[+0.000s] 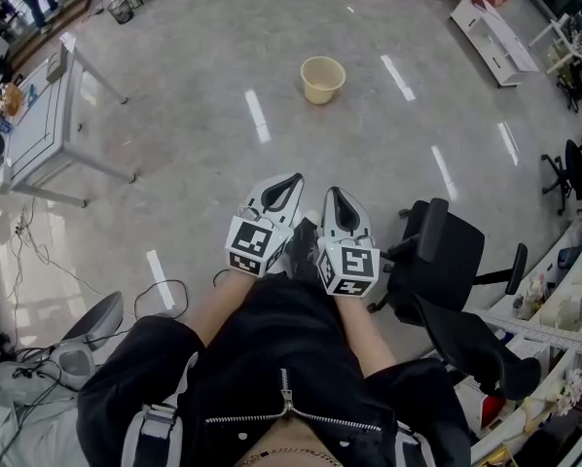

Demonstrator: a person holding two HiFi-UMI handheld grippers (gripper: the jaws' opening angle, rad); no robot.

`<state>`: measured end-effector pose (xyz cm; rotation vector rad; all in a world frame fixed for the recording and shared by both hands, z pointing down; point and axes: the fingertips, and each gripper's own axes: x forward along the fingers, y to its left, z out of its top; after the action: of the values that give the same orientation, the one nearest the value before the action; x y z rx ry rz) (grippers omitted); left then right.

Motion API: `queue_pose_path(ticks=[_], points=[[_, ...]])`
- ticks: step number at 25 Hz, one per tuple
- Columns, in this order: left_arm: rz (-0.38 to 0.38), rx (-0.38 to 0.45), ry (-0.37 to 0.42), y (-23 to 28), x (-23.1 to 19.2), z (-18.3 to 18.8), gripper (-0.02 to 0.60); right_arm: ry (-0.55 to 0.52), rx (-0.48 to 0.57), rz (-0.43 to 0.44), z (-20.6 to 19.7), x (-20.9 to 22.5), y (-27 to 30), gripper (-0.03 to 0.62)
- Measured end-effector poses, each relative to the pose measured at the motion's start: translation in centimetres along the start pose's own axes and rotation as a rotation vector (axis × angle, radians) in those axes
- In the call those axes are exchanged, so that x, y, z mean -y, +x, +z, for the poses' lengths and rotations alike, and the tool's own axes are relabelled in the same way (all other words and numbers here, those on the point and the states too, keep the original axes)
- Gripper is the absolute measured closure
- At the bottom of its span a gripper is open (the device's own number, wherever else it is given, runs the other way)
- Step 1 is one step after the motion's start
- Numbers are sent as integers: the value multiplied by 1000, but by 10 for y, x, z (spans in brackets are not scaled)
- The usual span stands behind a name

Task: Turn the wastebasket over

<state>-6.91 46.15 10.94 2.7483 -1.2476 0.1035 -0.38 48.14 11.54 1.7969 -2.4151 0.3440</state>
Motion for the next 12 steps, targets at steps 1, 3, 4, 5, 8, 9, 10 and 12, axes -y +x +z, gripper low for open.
queue_pose_path(ticks=[1, 3, 4, 5, 8, 9, 10, 12], points=[[0, -1, -1, 2, -3, 1, 575, -1, 0, -2, 1, 0, 3, 583], [-4, -3, -5, 7, -12, 1, 575, -1, -4, -5, 2, -2, 12, 583], [-9, -4, -7, 10, -16, -1, 575, 0, -7, -8, 2, -1, 17, 583], [-14, -5, -8, 13, -17, -2, 575, 2, -9, -10, 2, 0, 20, 583], [-23, -10, -10, 20, -12, 0, 575, 4, -12, -16, 5, 7, 20, 583], [-25, -12, -11, 22, -13, 0, 575, 5, -14, -17, 5, 7, 22, 583], [-25, -14, -15, 25, -18, 1, 575, 5, -17, -18, 5, 7, 27, 583], [-26, -15, -24, 33, -28, 1, 575, 5, -24, -19, 6, 7, 40, 583]])
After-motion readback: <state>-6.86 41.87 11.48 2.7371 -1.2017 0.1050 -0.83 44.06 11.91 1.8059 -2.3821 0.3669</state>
